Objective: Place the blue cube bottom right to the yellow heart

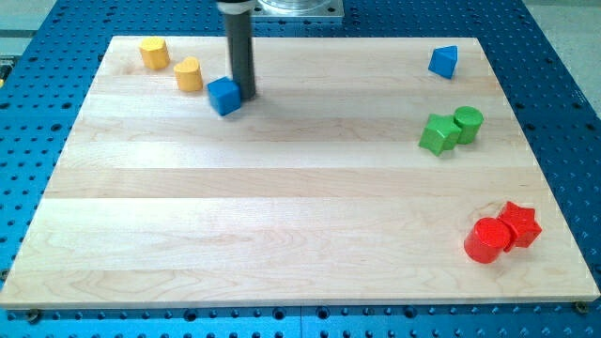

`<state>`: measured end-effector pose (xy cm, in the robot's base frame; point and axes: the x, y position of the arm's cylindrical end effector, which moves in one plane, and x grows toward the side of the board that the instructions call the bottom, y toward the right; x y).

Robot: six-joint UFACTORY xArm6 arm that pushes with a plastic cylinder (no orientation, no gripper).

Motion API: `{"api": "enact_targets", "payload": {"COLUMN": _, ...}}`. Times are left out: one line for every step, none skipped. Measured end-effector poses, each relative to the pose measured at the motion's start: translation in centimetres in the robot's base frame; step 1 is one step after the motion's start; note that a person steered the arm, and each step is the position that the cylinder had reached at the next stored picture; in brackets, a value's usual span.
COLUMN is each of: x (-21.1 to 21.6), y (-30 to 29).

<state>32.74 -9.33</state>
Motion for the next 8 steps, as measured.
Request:
{"api": "enact_targets", "payload": {"x": 1.6, "y": 2.5}}
{"api": "enact_targets", "payload": {"x": 6.4, "y": 0.3}}
{"api": "enact_targets", "payload": {"x": 7.1, "y": -6.8}}
{"api": "enact_targets", "payload": {"x": 7.1, "y": -6.3}}
{"api": "enact_targets", "payload": {"x": 5.1, "y": -3.4}}
{"api": "enact_targets", "payload": {"x": 4.7, "y": -4.6}}
{"api": "enact_targets", "payload": {"x": 3.3, "y": -4.6}}
{"api": "enact_targets", "payload": {"x": 3.1, "y": -3.0}}
